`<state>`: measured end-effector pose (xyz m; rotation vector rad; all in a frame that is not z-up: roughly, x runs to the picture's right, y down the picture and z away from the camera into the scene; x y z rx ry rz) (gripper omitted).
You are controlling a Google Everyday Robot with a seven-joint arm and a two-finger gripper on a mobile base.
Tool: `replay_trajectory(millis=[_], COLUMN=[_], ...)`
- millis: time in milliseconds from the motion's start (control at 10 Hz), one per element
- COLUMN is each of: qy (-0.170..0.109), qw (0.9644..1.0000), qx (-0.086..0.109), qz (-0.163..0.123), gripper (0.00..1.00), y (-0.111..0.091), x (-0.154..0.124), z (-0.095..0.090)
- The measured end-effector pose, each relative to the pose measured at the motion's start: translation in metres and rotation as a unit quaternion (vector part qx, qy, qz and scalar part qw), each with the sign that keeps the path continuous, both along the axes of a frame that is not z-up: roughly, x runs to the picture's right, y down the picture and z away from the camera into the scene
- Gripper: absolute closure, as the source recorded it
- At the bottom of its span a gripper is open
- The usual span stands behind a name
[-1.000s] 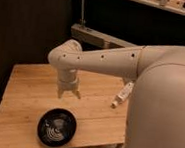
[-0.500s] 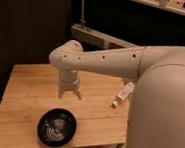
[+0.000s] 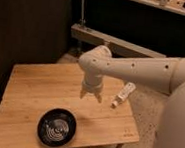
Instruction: Place the bottle in the ceramic bowl
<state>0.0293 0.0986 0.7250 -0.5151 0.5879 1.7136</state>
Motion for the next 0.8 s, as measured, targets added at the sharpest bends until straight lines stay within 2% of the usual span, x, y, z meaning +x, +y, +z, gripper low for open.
replay_trajectory(millis=[200, 400, 600, 800], qy=[0.027, 0.044, 0.06, 0.083], qw=[0.9986, 0.9952, 0.9875, 0.9794], qx=[-0.003, 0.0, 0.011, 0.019], qz=[0.045, 0.087, 0.145, 0.183], gripper=[0.35, 0.35, 0.35, 0.35], y=[0.004, -0.002, -0.014, -0.033], x=[0.058, 0.108, 0.164, 0.202], z=[0.014, 0.029, 0.04, 0.054])
